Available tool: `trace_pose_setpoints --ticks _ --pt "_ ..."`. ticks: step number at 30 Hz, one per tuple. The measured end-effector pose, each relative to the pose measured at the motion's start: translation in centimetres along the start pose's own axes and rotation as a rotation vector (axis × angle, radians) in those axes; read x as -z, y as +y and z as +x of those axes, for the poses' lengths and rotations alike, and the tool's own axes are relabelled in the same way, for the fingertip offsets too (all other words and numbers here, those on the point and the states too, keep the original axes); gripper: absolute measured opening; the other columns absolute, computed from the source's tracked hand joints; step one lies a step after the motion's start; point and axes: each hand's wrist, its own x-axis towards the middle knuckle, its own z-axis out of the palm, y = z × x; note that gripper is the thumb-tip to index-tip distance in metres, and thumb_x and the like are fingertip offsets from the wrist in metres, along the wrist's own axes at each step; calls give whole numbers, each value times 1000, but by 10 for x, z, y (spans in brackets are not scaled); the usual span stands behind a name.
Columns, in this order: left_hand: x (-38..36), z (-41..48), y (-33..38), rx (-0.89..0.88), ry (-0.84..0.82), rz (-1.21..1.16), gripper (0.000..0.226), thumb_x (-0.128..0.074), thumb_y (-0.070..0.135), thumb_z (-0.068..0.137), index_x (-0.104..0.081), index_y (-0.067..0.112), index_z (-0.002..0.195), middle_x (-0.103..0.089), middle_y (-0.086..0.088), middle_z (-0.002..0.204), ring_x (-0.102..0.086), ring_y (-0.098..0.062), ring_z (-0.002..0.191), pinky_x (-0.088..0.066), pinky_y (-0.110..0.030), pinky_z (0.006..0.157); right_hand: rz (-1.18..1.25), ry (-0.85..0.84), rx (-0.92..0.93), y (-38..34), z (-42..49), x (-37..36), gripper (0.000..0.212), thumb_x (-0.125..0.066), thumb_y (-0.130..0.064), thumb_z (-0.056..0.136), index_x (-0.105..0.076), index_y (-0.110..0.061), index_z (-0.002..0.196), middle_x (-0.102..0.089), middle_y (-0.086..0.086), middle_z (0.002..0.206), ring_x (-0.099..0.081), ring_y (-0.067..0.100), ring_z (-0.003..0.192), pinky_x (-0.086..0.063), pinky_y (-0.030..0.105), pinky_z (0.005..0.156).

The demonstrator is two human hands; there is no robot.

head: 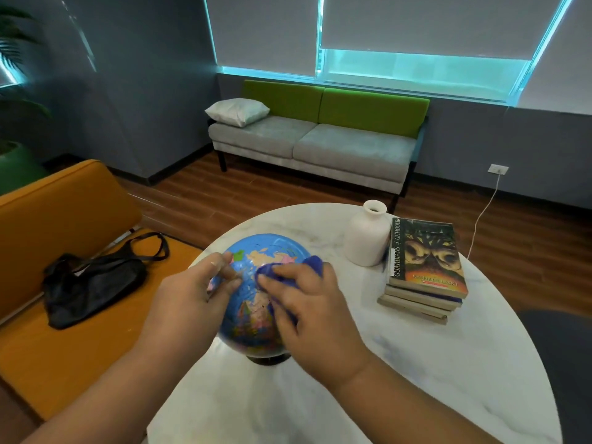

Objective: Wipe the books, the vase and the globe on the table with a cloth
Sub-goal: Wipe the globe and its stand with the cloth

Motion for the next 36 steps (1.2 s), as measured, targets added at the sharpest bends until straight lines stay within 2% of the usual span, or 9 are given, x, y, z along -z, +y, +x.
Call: trace_pose_setpoints --ticks 3,6,9,12,15,21,26,31,36 --pt "0 1 -1 -7 10 29 18 -71 17 85 -60 27 74 -66 15 119 -61 -7 101 -45 -23 76 -239 -61 379 -3 -10 -4 33 -55 -15 83 -72 -20 111 -65 -2 117 -44 24 93 -45 34 86" --pt "0 0 -1 1 2 -6 17 -70 16 85 -61 24 74 -65 16 118 -60 -6 106 -46 -18 76 -270 -216 478 3 -40 -12 27 -57 -12 90 -69 -18 114 -65 -2 114 -54 20 93 -42 27 84" --pt "1 1 -1 -5 1 1 13 -70 18 85 -62 22 76 -63 19 117 -58 -6 107 -41 -9 72 -81 -385 334 22 -80 -22 29 -47 -18 97 -65 -21 119 -61 -9 120 -53 9 113 -45 20 95" --pt "3 2 -5 -9 -15 -90 9 -70 14 85 -65 20 80 -61 25 111 -58 7 100 -41 -2 69 -227 -374 140 48 -104 -23 30 -52 -29 87 -70 -35 109 -61 -22 109 -44 12 95 -50 19 73" --pt "3 -6 -25 -5 -11 -222 16 -67 5 86 -67 18 95 -61 25 112 -54 23 98 -43 2 73 -164 -361 -98 69 -104 -13 42 -75 -15 66 -73 -35 103 -60 -23 106 -45 14 84 -45 15 72" --pt "-19 -26 -98 300 -107 -130 38 -59 5 92 -54 16 128 -63 1 122 -58 -17 117 -49 -39 97 -85 -300 -424 81 -87 7 33 -67 -5 83 -74 -28 106 -50 -31 102 -38 8 95 -30 2 77" --pt "-35 -18 -102 365 -215 -80 23 -65 21 90 -63 21 113 -69 3 104 -62 -18 101 -52 -36 86 -25 -399 -494 80 -95 9 31 -62 -8 88 -73 -30 107 -43 -36 99 -38 8 99 -29 1 80" --pt "-43 -10 -106 406 -229 -73 21 -57 6 92 -65 25 91 -69 0 93 -65 -22 92 -54 -40 83 35 -486 -629 83 -105 4 33 -58 -7 89 -73 -32 103 -48 -29 101 -46 9 104 -31 5 87" --pt "-46 -4 -108 363 -216 -166 21 -52 6 95 -64 22 88 -72 4 84 -70 -17 86 -57 -41 82 93 -513 -758 82 -101 -11 35 -55 0 89 -72 -30 89 -52 -13 100 -54 5 91 -36 -4 72"
